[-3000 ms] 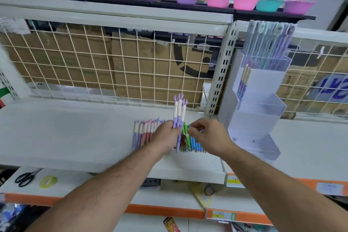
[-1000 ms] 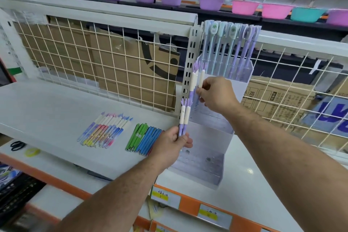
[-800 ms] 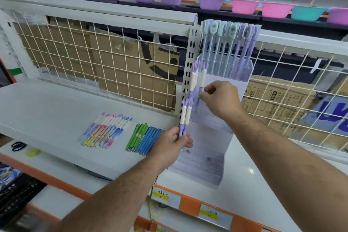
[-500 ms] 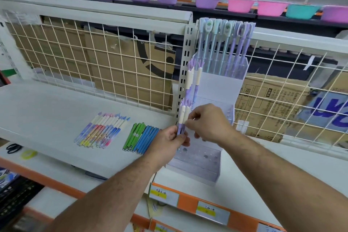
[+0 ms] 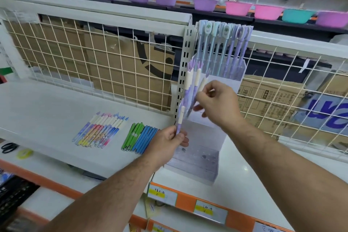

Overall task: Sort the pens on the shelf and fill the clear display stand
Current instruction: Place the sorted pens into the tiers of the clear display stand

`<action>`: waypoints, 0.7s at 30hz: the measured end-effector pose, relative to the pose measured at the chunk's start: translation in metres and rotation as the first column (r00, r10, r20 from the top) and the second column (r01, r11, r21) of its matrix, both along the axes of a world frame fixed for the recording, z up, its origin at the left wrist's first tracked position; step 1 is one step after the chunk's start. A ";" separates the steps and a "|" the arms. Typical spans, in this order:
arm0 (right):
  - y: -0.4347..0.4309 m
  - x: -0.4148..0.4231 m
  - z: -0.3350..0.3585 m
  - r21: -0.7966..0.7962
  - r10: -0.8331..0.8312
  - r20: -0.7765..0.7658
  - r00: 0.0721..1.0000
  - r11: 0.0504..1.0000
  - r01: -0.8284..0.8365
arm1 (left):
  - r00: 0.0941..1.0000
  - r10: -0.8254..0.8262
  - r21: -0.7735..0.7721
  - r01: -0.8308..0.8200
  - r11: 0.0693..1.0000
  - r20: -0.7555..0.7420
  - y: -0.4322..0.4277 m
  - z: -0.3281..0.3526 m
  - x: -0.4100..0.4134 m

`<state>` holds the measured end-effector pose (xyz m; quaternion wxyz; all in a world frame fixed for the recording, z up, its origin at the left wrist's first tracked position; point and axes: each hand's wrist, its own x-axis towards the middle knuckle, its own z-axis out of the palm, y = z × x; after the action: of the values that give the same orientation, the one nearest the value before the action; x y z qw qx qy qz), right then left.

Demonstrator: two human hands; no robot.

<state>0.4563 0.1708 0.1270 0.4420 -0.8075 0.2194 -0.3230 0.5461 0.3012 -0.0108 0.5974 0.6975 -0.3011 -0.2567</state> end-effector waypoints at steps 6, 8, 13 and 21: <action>-0.016 0.008 0.023 0.057 -0.073 0.161 0.984 0.996 0.064 | 1.000 0.012 0.008 -0.012 1.000 0.008 0.000 0.000 0.000; -0.019 0.011 0.022 0.043 -0.071 0.151 0.986 0.997 0.065 | 1.000 0.010 0.011 -0.010 1.000 0.008 -0.001 0.000 0.000; -0.021 0.020 0.013 -0.016 -0.052 0.060 0.997 0.998 0.053 | 1.000 0.008 0.014 -0.008 1.000 0.007 -0.001 0.000 0.001; -0.018 0.030 0.000 -0.134 -0.079 -0.088 0.993 0.989 0.067 | 1.000 0.016 0.033 -0.017 0.999 0.025 -0.001 0.003 -0.001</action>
<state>0.4864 0.1530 0.1269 0.3654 -0.8404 0.2473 -0.3148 0.5452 0.3002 -0.0082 0.5840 0.7129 -0.2986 -0.2481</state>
